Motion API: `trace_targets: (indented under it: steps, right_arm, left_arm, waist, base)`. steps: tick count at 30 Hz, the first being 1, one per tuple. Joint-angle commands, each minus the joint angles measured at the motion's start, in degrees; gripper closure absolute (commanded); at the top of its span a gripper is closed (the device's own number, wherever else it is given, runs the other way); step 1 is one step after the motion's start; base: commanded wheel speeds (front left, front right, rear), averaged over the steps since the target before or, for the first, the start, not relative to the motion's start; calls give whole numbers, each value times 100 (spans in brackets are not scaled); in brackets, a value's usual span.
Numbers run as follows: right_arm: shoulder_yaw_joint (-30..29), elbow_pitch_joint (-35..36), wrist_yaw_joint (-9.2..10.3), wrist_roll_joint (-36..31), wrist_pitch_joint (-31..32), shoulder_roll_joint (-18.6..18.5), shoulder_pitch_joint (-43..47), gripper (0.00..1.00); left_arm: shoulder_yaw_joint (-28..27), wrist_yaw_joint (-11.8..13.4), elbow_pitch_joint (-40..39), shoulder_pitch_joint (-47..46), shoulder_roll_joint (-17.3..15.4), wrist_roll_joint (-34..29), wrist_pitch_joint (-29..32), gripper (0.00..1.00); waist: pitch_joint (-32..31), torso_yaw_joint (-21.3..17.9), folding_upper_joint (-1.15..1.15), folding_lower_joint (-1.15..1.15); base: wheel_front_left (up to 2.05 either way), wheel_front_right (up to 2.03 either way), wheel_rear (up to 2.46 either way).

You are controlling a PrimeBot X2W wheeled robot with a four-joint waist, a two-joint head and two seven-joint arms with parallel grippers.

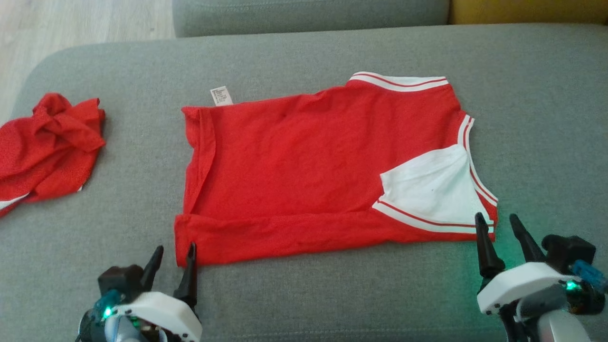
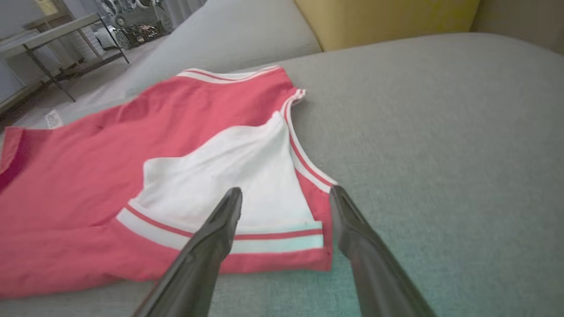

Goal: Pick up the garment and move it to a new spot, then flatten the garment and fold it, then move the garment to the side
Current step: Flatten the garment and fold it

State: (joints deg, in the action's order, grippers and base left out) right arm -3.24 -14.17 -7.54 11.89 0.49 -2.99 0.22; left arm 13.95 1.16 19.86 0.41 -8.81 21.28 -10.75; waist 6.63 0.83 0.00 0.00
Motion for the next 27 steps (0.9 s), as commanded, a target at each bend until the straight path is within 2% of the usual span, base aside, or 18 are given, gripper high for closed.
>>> trace_targets:
  steps: [1,12,13,14,15,16,21,27]
  right_arm:
    - [52,7,5,-34,9,-63,-288,0]
    - [-208,-1002,5,-39,548,-14,-728,0]
    - [-198,-1056,5,-31,567,-11,-758,11]
    - [-183,-1102,5,-14,577,-7,-781,55]
    - [-167,-1140,5,14,591,-4,-800,94]
    - [-160,-1176,5,53,609,-2,-814,100]
    - [-92,-1157,5,206,517,5,-817,100]
    - [17,-794,5,385,457,9,-497,100]
  left_arm:
    - [-191,-59,29,-377,-26,65,-42,0]
    - [-249,-380,1198,-847,152,539,140,0]
    - [-242,-393,1283,-874,150,549,149,18]
    - [-235,-410,1353,-901,151,560,143,51]
    - [-229,-426,1413,-927,153,570,126,74]
    - [-222,-446,1471,-949,155,580,112,100]
    - [-177,-493,1601,-1030,132,550,-54,100]
    - [-290,-458,1415,-906,46,559,-274,100]
  waist:
    - [74,24,0,0]
    - [251,77,0,0]
    - [254,77,0,0]
    - [256,79,0,0]
    - [256,82,0,0]
    - [255,84,0,0]
    - [224,109,0,0]
    - [112,125,0,0]
  base:
    - [0,0,0]
    - [0,0,0]
    - [0,0,0]
    - [0,0,0]
    - [0,0,0]
    - [0,0,0]
    - [0,0,0]
    - [0,0,0]
